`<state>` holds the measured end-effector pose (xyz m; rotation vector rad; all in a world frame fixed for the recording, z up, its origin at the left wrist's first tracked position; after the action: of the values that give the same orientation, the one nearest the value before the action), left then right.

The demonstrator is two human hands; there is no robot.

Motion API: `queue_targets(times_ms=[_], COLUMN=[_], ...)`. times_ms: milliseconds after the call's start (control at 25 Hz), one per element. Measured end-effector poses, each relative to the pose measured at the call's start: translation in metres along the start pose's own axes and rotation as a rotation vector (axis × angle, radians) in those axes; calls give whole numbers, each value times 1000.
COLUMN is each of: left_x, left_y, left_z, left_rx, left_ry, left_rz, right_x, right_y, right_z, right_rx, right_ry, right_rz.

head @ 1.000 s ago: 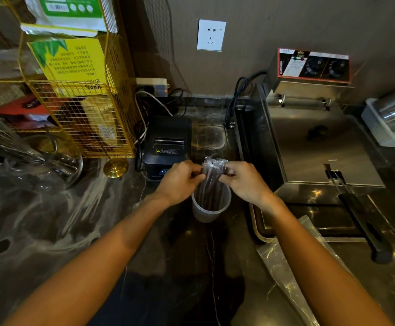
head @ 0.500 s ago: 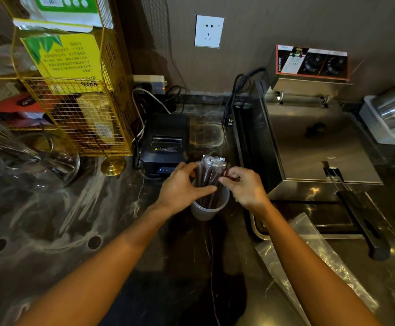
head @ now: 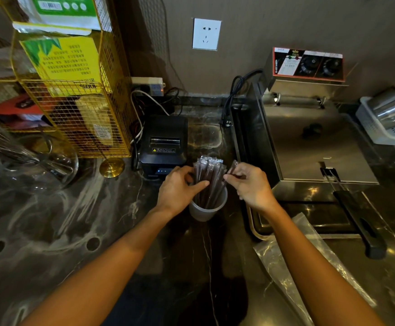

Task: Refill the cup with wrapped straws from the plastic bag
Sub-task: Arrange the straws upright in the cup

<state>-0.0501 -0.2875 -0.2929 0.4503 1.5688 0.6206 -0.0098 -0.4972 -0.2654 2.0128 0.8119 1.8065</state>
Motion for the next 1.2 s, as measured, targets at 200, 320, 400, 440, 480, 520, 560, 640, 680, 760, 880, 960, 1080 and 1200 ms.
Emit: queue_targets(times_ms=[200, 320, 400, 440, 480, 520, 560, 640, 680, 760, 880, 960, 1080, 1200], left_x=[1, -2, -2, -2, -1, -1, 0, -1, -1, -2, -6, -13, -40, -67], left_y=[1, 2, 1, 1, 1, 0, 0, 0, 1, 5, 11, 18, 24, 17], left_z=[1, 3, 4, 4, 3, 3, 2, 2, 1, 0, -2, -4, -8, -8], left_rx=[-7, 7, 21, 23, 21, 15, 8, -5, -12, -24, -62, -125, -153, -42], left_ry=[-8, -9, -12, -11, -6, 2, 9, 15, 15, 12, 31, 0, -230, -406], left_rz=[-13, -13, -9, -6, -2, 2, -1, -16, -20, -23, -31, -39, 15, 86], right_x=[8, 11, 9, 7, 6, 5, 5, 5, 7, 8, 9, 8, 8, 14], right_y=[-8, -13, -13, -13, -13, -14, -14, -13, -12, -10, -4, -1, 3, 5], right_z=[1, 1, 3, 4, 6, 7, 7, 8, 8, 7, 6, 3, -3, -9], right_rx=[47, 52, 57, 68, 83, 98, 110, 107, 98, 80, 77, 93, 112, 156], right_ry=[40, 60, 60, 47, 34, 24, 18, 25, 32, 41, 36, 41, 45, 96], right_rz=[-89, -98, -89, -81, -72, -64, -59, -57, -56, -45, -33, -4, 40, 45])
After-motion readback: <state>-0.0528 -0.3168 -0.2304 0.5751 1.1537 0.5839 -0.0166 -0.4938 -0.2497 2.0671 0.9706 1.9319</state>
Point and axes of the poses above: each hand's wrist, its own z-axis towards the middle knuckle, its own y-axis out of the back of the hand, x = y × z, the point moved 5 cm from there along z, towards the middle knuckle, and after that the axes turned 1 degree about -x, right-handed, at the moved point
